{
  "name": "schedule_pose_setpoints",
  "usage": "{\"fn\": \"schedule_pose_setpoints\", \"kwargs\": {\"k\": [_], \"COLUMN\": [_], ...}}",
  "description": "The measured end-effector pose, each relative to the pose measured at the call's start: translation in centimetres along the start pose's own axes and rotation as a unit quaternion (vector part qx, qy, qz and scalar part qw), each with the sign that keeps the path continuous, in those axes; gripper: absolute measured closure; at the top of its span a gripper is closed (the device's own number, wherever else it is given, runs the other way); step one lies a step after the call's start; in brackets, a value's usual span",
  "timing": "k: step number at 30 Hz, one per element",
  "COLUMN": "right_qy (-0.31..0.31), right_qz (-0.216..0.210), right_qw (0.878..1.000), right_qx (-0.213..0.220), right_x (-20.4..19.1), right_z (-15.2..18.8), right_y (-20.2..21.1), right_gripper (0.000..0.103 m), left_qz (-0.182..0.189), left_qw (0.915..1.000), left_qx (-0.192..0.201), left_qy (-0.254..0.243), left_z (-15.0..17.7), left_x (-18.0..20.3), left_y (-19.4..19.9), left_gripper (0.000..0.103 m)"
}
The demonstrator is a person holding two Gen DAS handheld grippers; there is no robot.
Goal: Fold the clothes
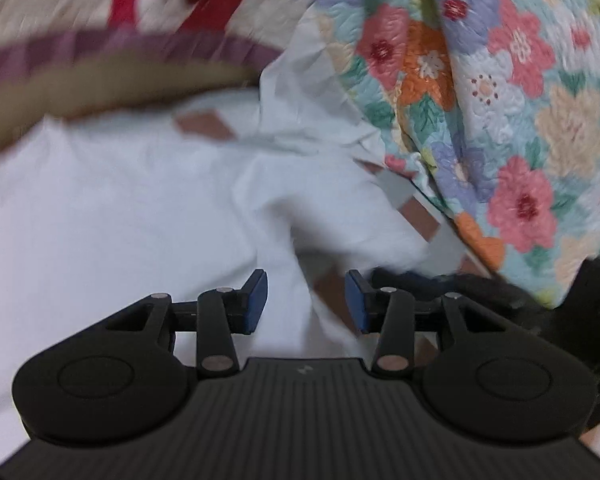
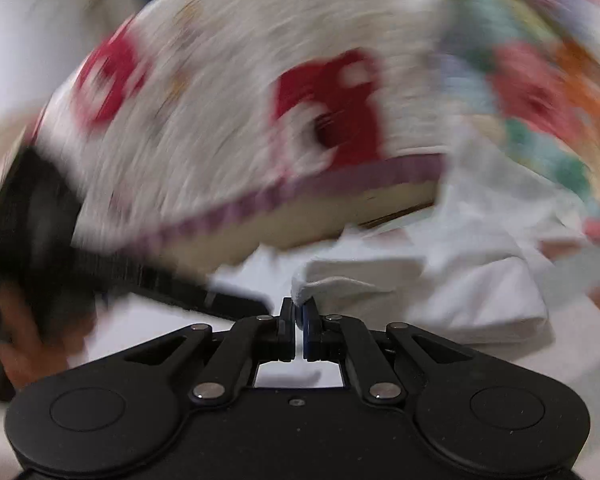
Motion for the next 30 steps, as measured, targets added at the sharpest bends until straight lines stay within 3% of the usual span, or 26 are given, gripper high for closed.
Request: {"fn": "schedule_pose_setpoints", "kwargs": {"k": [4,9,11,15,19,23,24,25,26,30], "right_qy": [-0.003,0.006,0.013,0.058,0.105,0.115,0.116,0.12,0.126,0.134], "right_qz": [-0.024,-0.022,-0.023,-0.033,-0.047,-0.08,-0.09,-0.091,-0.081,-0.012], "right_qw": [1.0,0.999,0.999,0.997,0.992,0.99,0.989,0.988,0.988,0.99], "right_qx": [-0.02,-0.032,-0.036,-0.041,-0.046,-0.03,-0.025,-0.025,-0.029,-0.049], "right_x": [-1.1,-0.5,-0.7,-2.0,-3.8,-5.3,-5.7,-5.8,-5.7,-3.8], "right_z": [1.4,1.6,1.7,2.4,2.9,2.3,2.1,2.2,2.4,3.0], "right_y": [-0.7,-1.8,-2.1,-2.3,-2.2,-1.2,-0.9,-0.9,-1.2,-2.4], "right_gripper": [0.098,0.098,0.098,0.097,0.097,0.097,0.098,0.098,0.097,0.092], "left_qz": [0.045,0.093,0.094,0.091,0.08,0.07,0.072,0.068,0.062,0.023], "left_qw": [0.9931,0.969,0.9728,0.9883,0.9928,0.9926,0.9926,0.9941,0.9956,0.9984], "left_qx": [-0.006,-0.016,-0.013,-0.007,-0.025,-0.045,-0.039,-0.031,-0.023,0.043], "left_qy": [0.108,0.228,0.211,0.122,0.085,0.088,0.089,0.079,0.066,-0.03], "left_z": [1.6,3.0,2.7,1.9,1.7,2.6,2.6,2.2,1.8,-1.4], "left_x": [-2.5,-5.3,-5.1,-2.7,-1.4,-2.0,-2.3,-2.3,-2.2,-0.5], "left_y": [-0.3,-0.6,-0.5,-0.2,-1.0,-1.8,-1.8,-1.7,-1.5,1.0], "left_gripper": [0.058,0.055,0.052,0.045,0.044,0.038,0.046,0.085,0.096,0.096]}}
Point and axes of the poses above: each gripper's, at about its wrist camera, not at the fingertips, and y roughly against the way its jaws point, x to its right, z to its underside, the point moved 9 cm from there along -y, roughly the way its jaws point, and after that the axes turned 1 degree about -z, right-handed, at the moved point
